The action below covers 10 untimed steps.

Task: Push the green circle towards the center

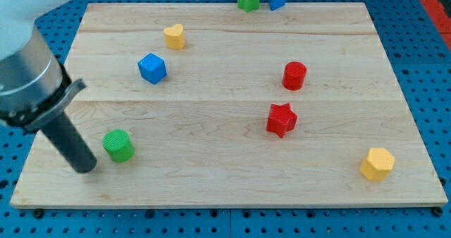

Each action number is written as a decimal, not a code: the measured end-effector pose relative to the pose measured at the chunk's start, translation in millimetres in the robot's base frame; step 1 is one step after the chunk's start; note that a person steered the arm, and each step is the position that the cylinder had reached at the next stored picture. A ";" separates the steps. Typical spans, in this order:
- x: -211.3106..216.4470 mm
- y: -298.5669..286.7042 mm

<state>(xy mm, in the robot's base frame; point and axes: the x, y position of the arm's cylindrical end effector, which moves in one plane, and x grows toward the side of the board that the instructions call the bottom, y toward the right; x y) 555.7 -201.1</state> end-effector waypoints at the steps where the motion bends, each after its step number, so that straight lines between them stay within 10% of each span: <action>1: -10.0 31.6; 10: -17.1 48.0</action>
<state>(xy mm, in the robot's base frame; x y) 538.7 -153.1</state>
